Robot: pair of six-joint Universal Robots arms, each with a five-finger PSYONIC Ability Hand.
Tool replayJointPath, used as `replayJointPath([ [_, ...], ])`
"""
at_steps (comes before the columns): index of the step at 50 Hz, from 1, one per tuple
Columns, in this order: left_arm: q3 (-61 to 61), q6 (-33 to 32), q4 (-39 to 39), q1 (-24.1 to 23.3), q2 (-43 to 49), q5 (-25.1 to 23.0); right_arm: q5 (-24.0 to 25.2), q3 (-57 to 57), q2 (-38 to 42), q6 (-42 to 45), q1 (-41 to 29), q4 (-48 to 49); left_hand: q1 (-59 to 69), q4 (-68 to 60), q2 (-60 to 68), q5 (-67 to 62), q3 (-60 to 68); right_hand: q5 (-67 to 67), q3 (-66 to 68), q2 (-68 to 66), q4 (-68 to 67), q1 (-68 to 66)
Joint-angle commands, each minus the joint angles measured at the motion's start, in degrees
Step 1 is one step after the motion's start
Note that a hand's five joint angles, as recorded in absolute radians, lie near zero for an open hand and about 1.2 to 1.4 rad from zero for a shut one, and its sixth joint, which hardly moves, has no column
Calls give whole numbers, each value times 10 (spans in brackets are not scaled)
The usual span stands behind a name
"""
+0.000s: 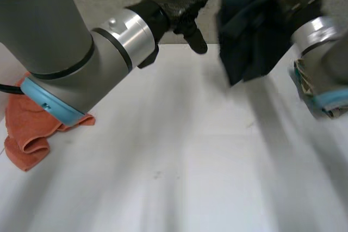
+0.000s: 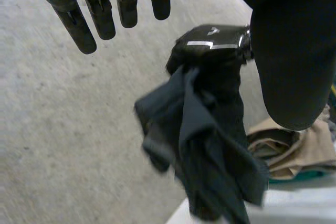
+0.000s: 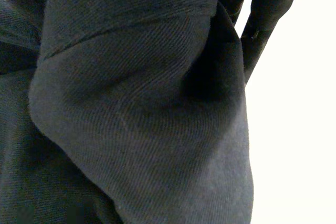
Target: Fold the laundry.
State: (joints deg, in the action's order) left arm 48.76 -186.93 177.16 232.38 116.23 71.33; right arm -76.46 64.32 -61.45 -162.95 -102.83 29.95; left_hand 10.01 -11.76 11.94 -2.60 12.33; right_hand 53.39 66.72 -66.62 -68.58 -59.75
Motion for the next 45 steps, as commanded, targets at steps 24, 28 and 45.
replayJointPath([
  [24, 72, 8, 4, -2, 11, 4, 359, -54, 275, -167, 382, 117, 10, 7, -9, 15, -13, 166, 133, -134, -114, -202],
  [28, 72, 8, 3, -3, 8, 5, 343, -26, 219, -159, 388, 113, 12, 5, -7, 14, -11, -534, -567, 566, 586, 498],
  [45, 117, 7, 3, -20, -42, 4, 94, 25, 11, -38, 430, -194, 9, 9, -10, 17, -14, -534, -567, 566, 586, 498],
])
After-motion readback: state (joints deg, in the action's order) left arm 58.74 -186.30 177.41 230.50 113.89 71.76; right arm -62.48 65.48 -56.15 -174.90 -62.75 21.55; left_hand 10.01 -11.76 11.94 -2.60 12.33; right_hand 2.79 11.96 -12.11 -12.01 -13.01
